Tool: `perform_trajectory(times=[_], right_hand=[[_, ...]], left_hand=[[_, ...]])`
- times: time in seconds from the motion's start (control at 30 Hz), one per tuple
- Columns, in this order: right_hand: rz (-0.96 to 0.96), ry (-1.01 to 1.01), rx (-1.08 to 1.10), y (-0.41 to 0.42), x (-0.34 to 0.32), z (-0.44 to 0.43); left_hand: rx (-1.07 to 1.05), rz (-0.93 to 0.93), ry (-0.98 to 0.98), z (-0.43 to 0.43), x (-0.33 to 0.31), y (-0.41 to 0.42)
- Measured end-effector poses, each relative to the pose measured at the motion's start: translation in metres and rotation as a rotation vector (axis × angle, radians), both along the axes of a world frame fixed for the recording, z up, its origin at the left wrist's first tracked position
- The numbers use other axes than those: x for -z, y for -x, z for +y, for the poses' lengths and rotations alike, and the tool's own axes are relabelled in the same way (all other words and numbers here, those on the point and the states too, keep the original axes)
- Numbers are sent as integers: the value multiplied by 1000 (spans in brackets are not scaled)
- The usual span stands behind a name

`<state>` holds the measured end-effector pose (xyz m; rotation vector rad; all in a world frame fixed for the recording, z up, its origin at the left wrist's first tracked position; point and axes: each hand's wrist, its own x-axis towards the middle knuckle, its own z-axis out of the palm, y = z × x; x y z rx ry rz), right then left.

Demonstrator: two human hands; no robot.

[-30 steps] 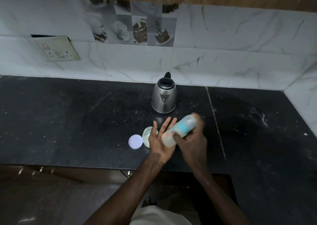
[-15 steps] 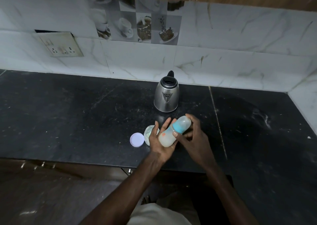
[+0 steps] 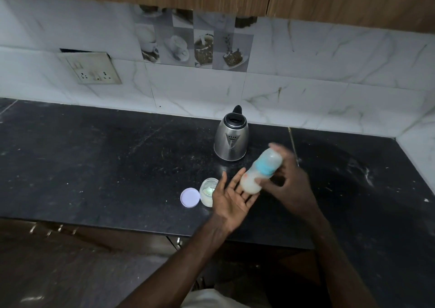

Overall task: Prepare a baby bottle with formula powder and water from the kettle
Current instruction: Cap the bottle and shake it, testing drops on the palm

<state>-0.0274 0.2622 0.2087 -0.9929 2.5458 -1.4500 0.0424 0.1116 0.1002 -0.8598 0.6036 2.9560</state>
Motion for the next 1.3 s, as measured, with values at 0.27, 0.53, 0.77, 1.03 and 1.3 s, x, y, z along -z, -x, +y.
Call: perform_trajectory(times=[0.27, 0.53, 0.77, 1.03, 1.3], right_hand=[[-45, 62, 283, -44, 27, -14], [-143, 82, 410, -56, 30, -20], [-142, 197, 610, -57, 25, -29], [-183, 137, 569, -63, 33, -45], [-298, -35, 55, -54, 26, -38]], left_hand=[[-55, -2, -28, 0, 2, 1], [-51, -5, -26, 1, 3, 0], [-32, -3, -8, 7, 3, -3], [-73, -2, -26, -3, 4, -2], [-93, 27, -90, -16, 10, -8]])
